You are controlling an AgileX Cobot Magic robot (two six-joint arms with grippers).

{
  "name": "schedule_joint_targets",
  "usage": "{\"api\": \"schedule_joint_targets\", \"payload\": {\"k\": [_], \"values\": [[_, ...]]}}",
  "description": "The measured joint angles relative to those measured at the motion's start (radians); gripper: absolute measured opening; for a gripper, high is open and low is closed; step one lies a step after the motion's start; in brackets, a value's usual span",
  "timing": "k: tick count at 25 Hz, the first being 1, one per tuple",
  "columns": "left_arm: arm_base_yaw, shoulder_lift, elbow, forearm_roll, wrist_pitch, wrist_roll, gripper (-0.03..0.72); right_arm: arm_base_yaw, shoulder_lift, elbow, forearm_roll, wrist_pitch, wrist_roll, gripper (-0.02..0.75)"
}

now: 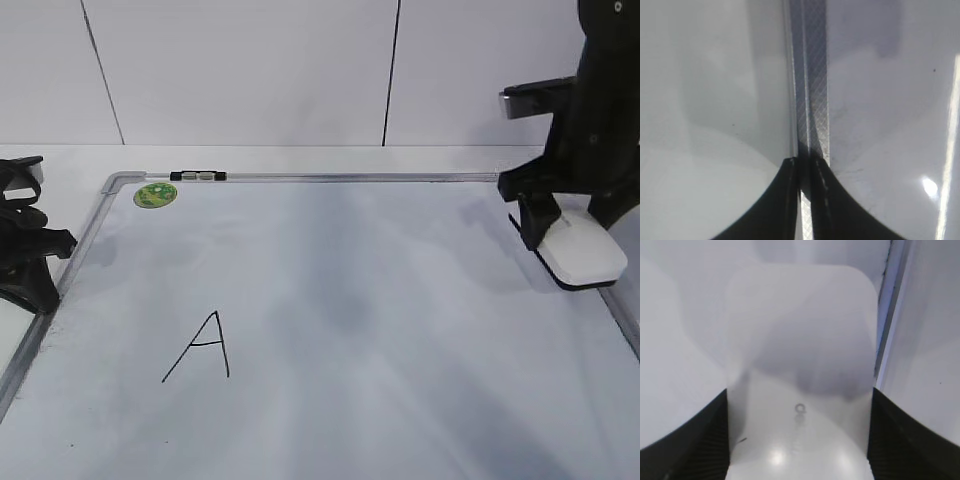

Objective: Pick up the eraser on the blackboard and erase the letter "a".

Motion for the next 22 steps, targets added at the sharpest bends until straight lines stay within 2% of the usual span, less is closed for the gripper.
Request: {"api": "schedule_joint_targets", "payload": {"k": [7, 12, 22], "values": [[0.000, 0.000, 0.000, -0.004, 0.002, 0.000, 0.035, -0.048, -0.039, 0.168, 0.005, -0.125, 0.029, 0.565], [0.000, 0.000, 0.000, -0.006, 0.002, 0.000, 0.035, -0.099, -0.039, 0.185, 0.025, -0.165, 0.031, 0.565], [0.000, 0.000, 0.000, -0.006, 0.002, 0.000, 0.035, -0.106, -0.011, 0.185, 0.025, -0.218, 0.033, 0.565]]}}
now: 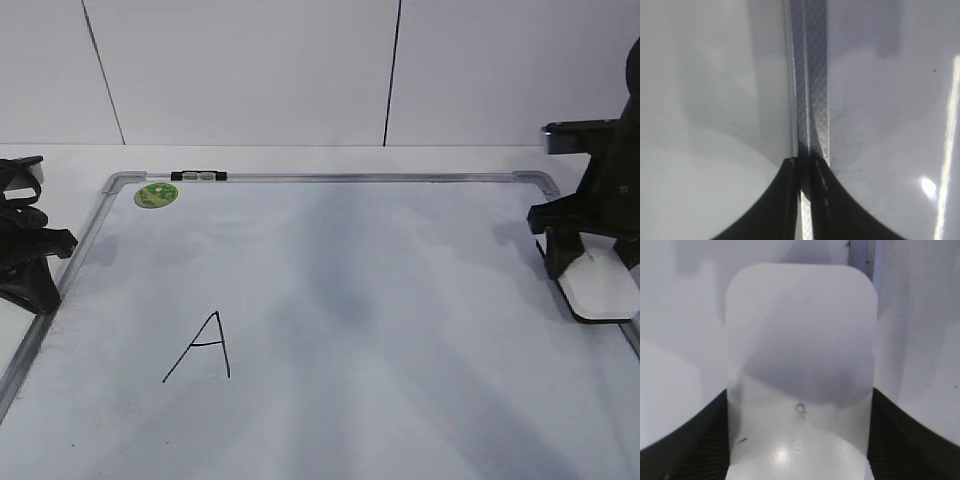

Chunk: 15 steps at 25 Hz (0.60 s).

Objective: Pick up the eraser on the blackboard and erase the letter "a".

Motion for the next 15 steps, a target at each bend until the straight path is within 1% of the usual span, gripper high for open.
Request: {"api": "schedule_joint_targets", "payload": {"k": [9, 15], "values": [[0.000, 0.000, 0.000, 0.000, 0.000, 0.000, 0.035, 0.000, 0.041, 0.002, 0.000, -0.020, 0.000, 0.565], [0.000, 0.000, 0.000, -0.001, 0.000, 0.000, 0.035, 0.000, 0.043, 0.000, -0.015, -0.007, 0.000, 0.565]]}}
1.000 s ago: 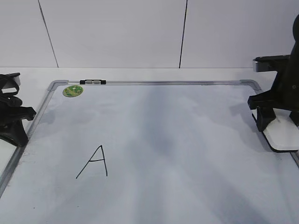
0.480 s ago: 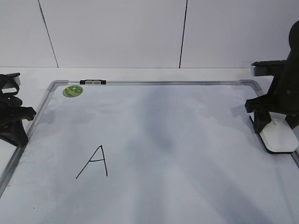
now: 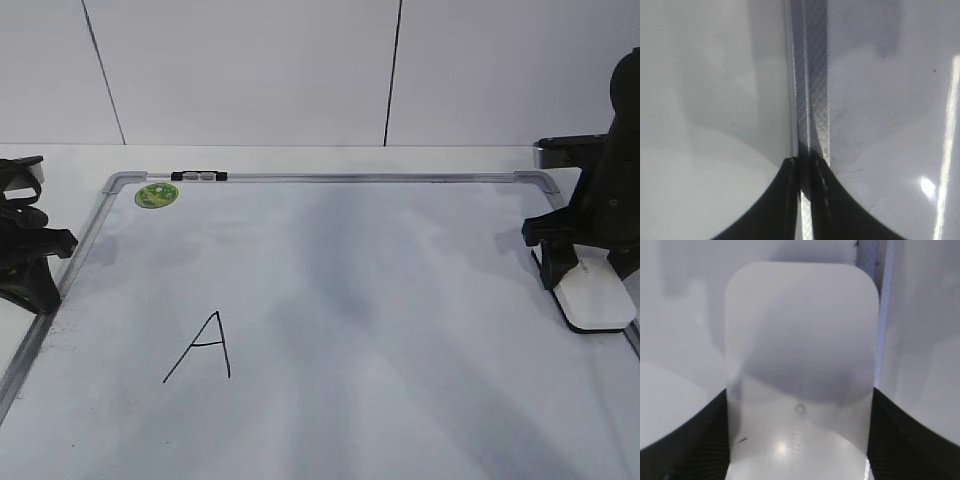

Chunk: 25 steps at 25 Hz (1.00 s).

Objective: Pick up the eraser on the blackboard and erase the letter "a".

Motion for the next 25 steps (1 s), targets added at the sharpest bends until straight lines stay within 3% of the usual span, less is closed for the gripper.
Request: {"api": "schedule_joint_targets", "payload": {"k": [12, 18, 25], "values": [[0.000, 0.000, 0.000, 0.000, 0.000, 0.000, 0.035, 0.000, 0.002, -0.004, 0.007, 0.013, 0.002, 0.566], [0.000, 0.000, 0.000, 0.000, 0.000, 0.000, 0.035, 0.000, 0.007, -0.016, 0.010, 0.019, 0.016, 0.653], [0.000, 0.000, 0.000, 0.000, 0.000, 0.000, 0.035, 0.000, 0.007, -0.119, 0.010, 0.077, 0.018, 0.663]]}}
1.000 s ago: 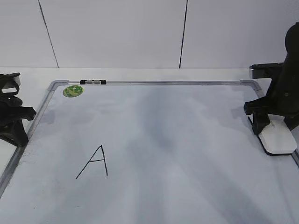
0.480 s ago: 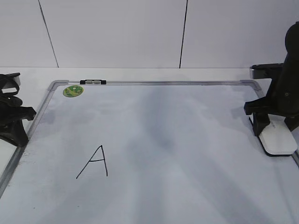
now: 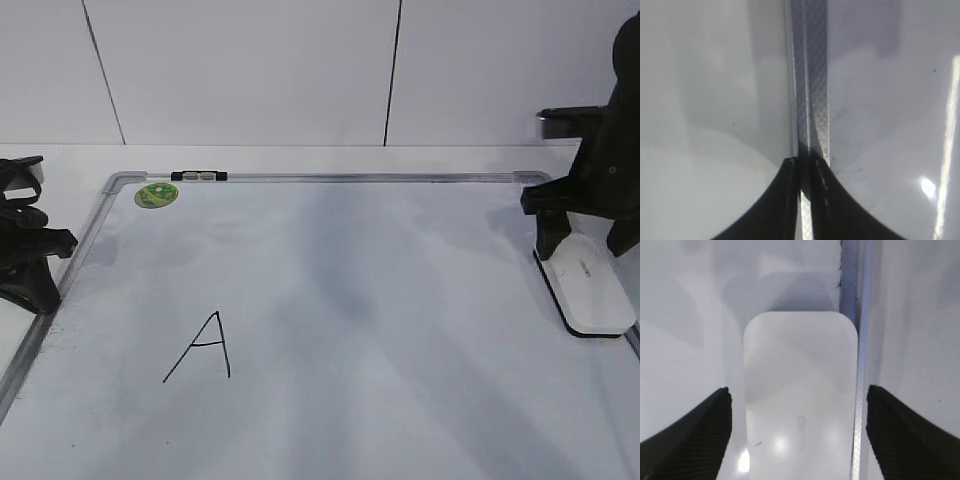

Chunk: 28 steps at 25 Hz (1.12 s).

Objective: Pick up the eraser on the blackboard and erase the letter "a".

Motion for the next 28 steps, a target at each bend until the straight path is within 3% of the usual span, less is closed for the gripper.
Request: {"api": "schedule_joint_targets", "payload": {"k": [10, 13, 19, 22, 28], "values": [[0.000, 0.006, -0.019, 0.005, 0.017, 0.000, 0.050, 0.000, -0.098, -0.079, 0.004, 0.129, -0.027, 0.654], [0.000, 0.019, -0.057, 0.012, 0.058, 0.008, 0.115, 0.000, -0.143, -0.079, 0.008, 0.159, -0.043, 0.645], [0.000, 0.018, -0.171, 0.012, 0.164, 0.009, 0.372, 0.000, -0.214, -0.079, 0.053, 0.203, -0.087, 0.632], [0.000, 0.014, -0.224, 0.012, 0.253, 0.009, 0.410, 0.000, -0.264, -0.079, 0.057, 0.207, -0.097, 0.624], [0.000, -0.102, -0.255, 0.013, 0.370, -0.009, 0.418, 0.000, -0.379, -0.079, 0.058, 0.218, -0.115, 0.615]]}}
